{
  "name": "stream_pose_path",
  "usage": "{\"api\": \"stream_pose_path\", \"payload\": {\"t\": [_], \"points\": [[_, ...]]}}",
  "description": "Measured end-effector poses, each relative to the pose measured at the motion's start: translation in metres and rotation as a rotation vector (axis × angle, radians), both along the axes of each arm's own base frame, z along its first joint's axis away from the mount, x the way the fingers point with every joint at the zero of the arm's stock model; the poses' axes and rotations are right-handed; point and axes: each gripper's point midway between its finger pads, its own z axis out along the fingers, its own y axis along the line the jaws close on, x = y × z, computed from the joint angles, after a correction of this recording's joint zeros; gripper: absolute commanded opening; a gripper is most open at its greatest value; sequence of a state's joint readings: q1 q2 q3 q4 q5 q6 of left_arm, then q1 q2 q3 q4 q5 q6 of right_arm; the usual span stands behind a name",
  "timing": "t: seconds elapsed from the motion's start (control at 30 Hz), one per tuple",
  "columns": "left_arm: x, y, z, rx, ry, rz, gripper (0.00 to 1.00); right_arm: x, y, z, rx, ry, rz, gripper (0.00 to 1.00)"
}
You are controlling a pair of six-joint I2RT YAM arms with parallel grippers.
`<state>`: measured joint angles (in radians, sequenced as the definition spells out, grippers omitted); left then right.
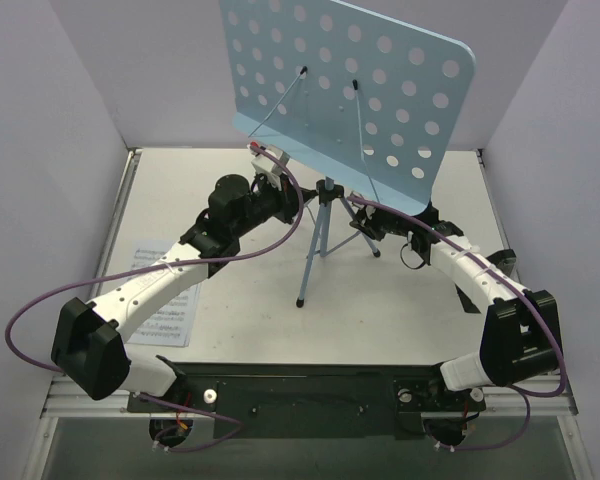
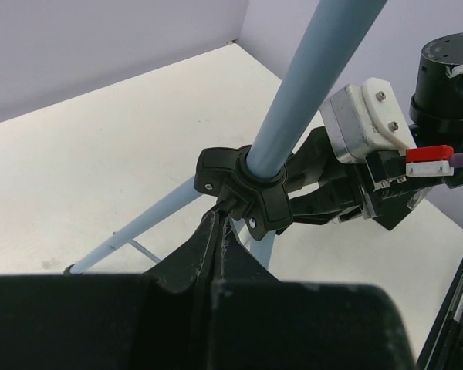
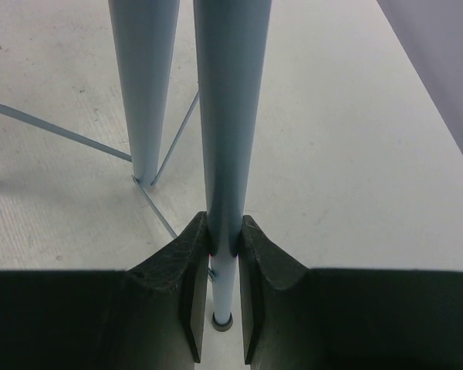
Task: Pack up the instrument practice props
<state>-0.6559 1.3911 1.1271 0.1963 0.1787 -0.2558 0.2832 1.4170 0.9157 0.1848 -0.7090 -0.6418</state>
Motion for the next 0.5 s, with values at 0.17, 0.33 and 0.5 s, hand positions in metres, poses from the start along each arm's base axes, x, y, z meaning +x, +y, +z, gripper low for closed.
{"api": "stream_pose_path", "payload": {"t": [0.17,0.33,0.5], "points": [[0.0018,-0.0043,0.0015,-0.028,-0.053,-0.043,0.40,0.0021,-0.0004,-0.0007,-0.021,0.019,0.006,0.00],[0.0016,-0.0057,0.0003,0.047,-0.209,-0.124,0.32,0.0035,-0.0003,-0.0007,-0.031,0.027,0.012,0.00],[0.0092,-0.0031,-0.0006,0.131,-0.358,-0.178,0.16,0.0048,-0.0003,-0.0002,-0.043,0.037,0.017,0.00]]}}
